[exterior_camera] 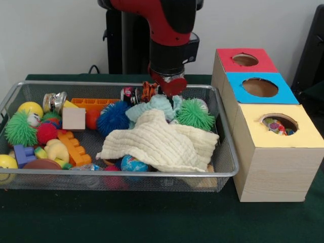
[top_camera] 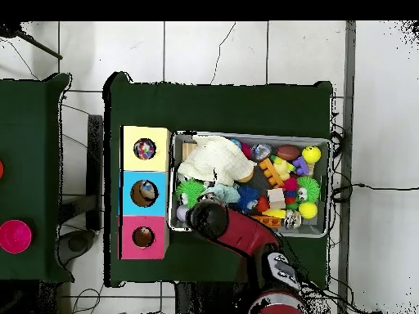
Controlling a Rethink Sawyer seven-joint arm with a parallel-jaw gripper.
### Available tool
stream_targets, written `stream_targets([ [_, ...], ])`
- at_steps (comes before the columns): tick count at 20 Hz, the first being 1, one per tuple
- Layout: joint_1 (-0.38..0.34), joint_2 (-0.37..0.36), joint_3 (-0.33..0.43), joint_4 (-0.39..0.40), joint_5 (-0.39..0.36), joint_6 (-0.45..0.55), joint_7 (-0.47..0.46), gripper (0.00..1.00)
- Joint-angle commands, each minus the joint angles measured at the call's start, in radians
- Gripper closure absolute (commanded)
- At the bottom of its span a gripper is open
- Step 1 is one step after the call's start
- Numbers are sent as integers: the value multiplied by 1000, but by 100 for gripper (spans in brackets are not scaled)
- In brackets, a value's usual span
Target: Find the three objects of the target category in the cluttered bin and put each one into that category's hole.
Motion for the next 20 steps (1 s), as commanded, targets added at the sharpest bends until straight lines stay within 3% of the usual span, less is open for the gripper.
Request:
stream_targets([
  [1,-19,64,51,16,-33,-30,74,0],
  [11,-59,42,67,20,-24,0,68,0],
  [15,-58,-11,61,20,-16,55,63,0],
  [20,-25,-123,12,1,-21,199,47,0],
])
